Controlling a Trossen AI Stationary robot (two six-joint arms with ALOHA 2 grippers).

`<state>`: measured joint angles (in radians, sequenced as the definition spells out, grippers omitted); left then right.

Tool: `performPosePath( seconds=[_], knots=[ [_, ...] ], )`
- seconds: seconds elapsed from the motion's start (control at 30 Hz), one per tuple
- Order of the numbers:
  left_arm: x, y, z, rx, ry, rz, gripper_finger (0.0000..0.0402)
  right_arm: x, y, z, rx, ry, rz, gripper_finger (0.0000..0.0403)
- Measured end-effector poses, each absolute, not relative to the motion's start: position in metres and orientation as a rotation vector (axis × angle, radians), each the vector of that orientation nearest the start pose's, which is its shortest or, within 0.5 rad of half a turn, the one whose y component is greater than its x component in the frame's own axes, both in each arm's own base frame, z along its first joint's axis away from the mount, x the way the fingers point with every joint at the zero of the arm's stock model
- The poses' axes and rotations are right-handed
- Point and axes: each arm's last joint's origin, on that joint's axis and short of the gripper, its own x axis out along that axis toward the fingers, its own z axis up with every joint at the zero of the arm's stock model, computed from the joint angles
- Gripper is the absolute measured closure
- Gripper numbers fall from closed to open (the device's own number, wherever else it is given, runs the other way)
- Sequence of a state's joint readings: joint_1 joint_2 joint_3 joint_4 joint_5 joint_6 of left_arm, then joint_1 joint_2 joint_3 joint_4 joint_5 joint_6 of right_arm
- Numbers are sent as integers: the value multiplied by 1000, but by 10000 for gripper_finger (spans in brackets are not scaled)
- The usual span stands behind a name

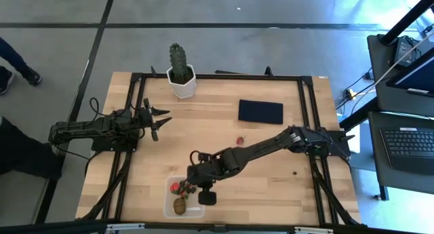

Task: Pick and placing Produce into tupperware
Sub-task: Put the black cherry in the transparent bin

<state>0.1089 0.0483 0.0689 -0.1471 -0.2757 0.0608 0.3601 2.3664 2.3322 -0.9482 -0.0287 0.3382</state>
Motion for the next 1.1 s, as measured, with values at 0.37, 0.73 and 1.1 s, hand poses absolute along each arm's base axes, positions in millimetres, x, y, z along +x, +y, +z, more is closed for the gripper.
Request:
performPosePath(
  seconds=[0.37,0.73,1.1],
  knots=[
    [93,18,169,69,139,381,272,493,195,215,115,1031,241,402],
    [93,18,169,70,139,380,272,501,197,179,41,1072,266,402],
    [93,18,169,70,139,381,272,501,196,177,42,1073,264,371]
  ],
)
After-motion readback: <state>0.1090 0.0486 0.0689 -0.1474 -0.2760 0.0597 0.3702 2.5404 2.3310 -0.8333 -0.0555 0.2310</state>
